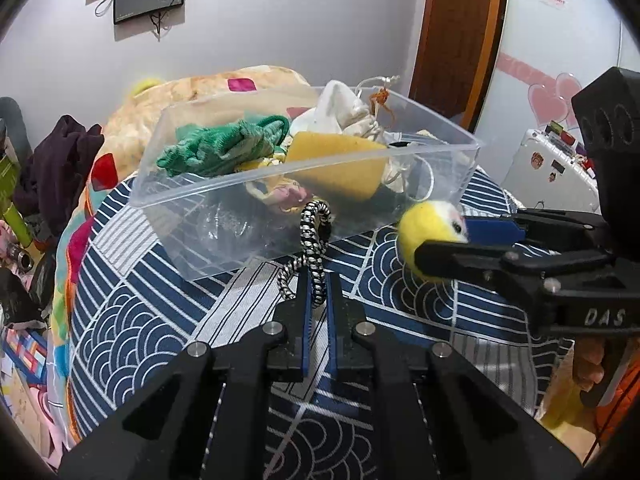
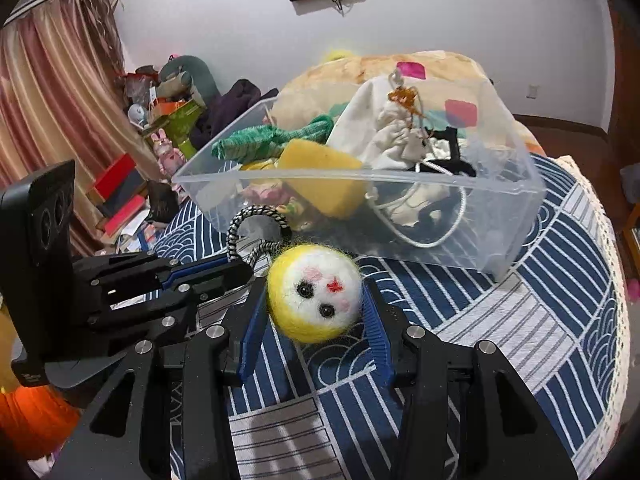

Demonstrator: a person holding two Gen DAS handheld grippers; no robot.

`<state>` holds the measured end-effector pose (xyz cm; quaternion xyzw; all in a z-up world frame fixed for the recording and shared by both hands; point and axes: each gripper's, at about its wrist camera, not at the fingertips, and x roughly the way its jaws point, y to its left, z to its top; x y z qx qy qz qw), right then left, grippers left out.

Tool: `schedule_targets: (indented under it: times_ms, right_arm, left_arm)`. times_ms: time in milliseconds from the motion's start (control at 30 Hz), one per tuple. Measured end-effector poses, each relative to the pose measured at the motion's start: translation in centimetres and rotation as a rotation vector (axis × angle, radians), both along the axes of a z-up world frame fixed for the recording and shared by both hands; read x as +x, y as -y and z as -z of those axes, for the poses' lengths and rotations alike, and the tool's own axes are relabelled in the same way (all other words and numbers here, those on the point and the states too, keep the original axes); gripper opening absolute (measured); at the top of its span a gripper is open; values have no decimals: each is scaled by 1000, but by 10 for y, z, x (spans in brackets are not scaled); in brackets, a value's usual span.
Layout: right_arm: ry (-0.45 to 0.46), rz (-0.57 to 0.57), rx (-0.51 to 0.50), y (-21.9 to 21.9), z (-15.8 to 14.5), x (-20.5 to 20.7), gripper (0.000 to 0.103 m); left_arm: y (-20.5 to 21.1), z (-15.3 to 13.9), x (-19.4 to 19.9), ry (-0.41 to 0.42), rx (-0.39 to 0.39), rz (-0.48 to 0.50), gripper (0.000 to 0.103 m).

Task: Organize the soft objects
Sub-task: 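Grasp the yellow ball-headed doll with the right tool while the left tool grasps the beaded cord, then drop the doll and beaded cord into the clear box, opening both tools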

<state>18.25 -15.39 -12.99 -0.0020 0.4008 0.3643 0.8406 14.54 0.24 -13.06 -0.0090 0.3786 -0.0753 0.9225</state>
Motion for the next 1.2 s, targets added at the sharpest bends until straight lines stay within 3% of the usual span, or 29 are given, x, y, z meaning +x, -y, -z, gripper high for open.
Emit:
schedule_targets:
  times_ms: [367, 833, 967, 1200]
  right_arm:
    - [72, 59, 38, 18, -24, -6, 42]
    - [235, 132, 5, 36, -66, 3, 43]
    - [249, 159, -2, 37, -69, 13, 43]
    - [214, 182, -48, 26, -58, 38, 43]
  left_arm:
    - [-17, -32, -27, 60, -55, -28, 6]
    - [-17, -89, -10, 208, -31, -53, 6]
    - [-21, -91, 0, 221, -6, -87, 6]
    - [-25, -69, 21, 189, 64, -129, 6]
